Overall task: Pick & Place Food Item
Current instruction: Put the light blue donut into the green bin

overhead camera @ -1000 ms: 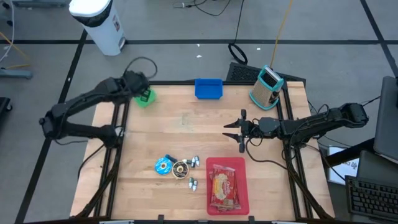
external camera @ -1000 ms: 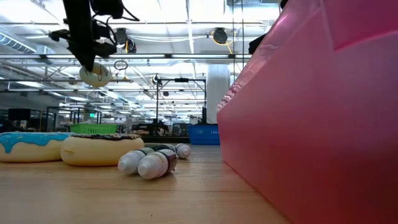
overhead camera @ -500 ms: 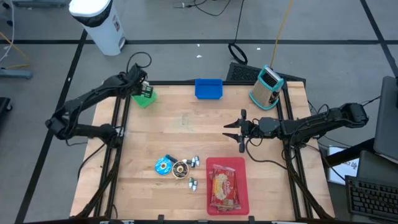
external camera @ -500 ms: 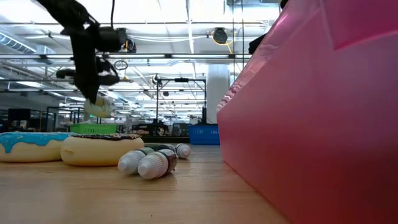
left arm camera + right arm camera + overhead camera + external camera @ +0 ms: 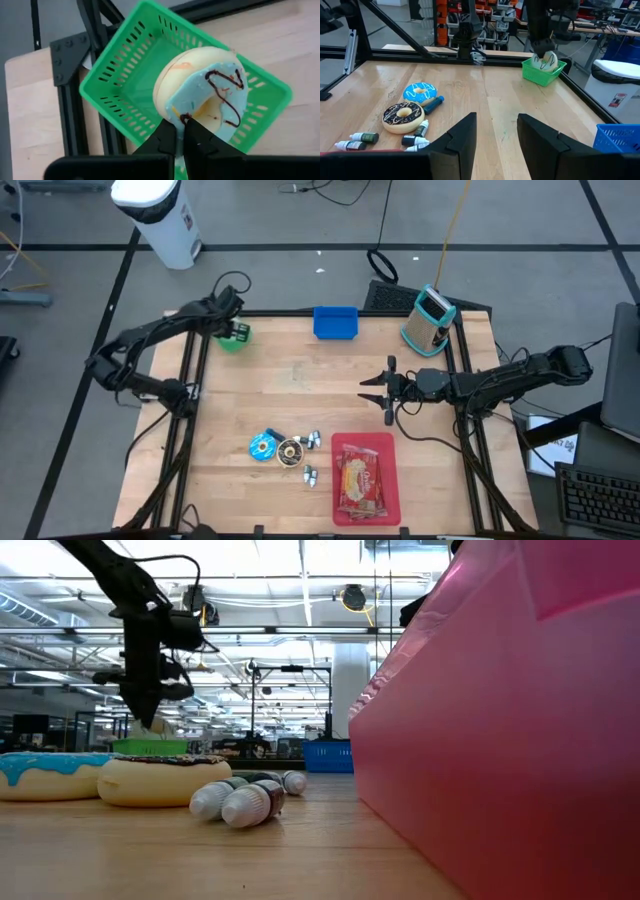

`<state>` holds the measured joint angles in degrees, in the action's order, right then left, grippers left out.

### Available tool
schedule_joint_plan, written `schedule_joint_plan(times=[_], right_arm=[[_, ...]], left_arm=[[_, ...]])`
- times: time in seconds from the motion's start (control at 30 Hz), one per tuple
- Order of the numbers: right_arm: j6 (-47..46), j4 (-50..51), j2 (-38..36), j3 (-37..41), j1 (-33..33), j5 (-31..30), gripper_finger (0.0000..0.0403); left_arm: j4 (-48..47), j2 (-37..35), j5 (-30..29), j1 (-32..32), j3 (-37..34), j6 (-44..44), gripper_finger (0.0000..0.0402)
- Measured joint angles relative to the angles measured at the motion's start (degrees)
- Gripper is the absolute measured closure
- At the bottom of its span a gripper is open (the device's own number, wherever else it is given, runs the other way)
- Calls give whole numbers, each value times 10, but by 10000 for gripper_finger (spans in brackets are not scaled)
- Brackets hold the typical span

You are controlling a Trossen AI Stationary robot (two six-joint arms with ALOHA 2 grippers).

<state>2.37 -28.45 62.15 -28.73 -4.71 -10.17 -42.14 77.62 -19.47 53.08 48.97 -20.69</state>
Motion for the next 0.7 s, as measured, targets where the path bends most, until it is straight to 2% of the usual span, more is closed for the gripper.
schedule_joint_plan(times=[0.33, 0.7], right_arm=[[0, 0, 0, 0, 0, 0, 273], [-1, 0, 0, 0, 0, 0, 273]], left_arm=[[-11, 32, -6, 3, 0, -7, 327], [-13, 32, -6, 3, 0, -1, 231]])
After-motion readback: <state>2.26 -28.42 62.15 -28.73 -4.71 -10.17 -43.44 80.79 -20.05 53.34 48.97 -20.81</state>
